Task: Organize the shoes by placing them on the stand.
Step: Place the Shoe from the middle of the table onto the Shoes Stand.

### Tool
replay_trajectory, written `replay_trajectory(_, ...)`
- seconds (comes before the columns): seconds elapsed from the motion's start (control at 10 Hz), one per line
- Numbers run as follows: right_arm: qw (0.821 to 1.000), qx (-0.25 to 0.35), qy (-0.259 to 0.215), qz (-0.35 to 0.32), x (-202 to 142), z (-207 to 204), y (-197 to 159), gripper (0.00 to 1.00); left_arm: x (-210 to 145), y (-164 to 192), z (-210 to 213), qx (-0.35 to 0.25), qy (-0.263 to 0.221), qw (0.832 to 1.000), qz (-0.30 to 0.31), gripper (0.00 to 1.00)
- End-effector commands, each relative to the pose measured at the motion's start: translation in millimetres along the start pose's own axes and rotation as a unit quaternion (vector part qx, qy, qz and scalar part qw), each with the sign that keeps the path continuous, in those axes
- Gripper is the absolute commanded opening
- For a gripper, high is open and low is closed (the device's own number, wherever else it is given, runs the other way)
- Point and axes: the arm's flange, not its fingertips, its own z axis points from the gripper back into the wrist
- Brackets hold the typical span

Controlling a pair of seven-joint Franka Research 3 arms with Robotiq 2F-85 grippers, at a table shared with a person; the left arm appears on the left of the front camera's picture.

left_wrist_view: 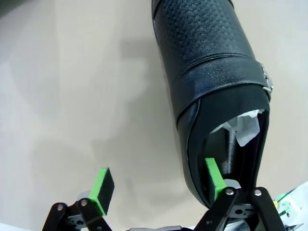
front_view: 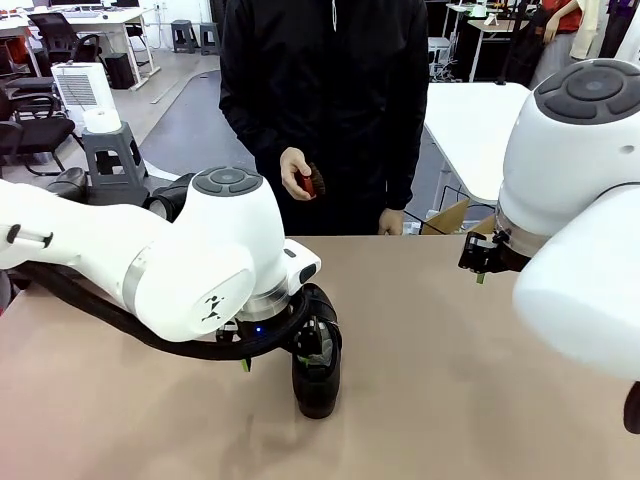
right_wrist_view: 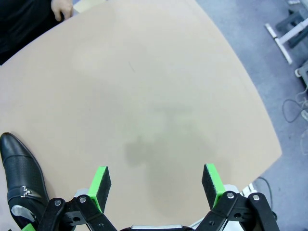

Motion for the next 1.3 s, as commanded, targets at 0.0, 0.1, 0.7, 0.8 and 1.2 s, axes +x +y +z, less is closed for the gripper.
replay_trajectory(0.0,1.000,0.003,-0.002,0.005,5,0,-2,1.00,10,-7,-5,0.006,0.004,1.000,-0.005,0.83)
replay_trajectory(0.1,1.000,0.003,-0.002,0.005,5,0,-2,1.00,10,-12,-6,0.010,0.007,1.000,-0.012,0.70)
replay_trajectory(0.7,1.000,0.003,-0.002,0.005,5,0,-2,1.00,10,-30,-6,0.003,0.013,0.999,-0.041,0.00)
replay_trajectory(0.8,1.000,0.003,-0.002,0.005,5,0,-2,1.00,11,-31,-5,0.005,0.015,0.999,-0.039,0.00)
replay_trajectory(1.2,1.000,0.003,-0.002,0.005,5,0,-2,1.00,14,-25,-6,0.017,0.057,0.997,-0.050,0.00)
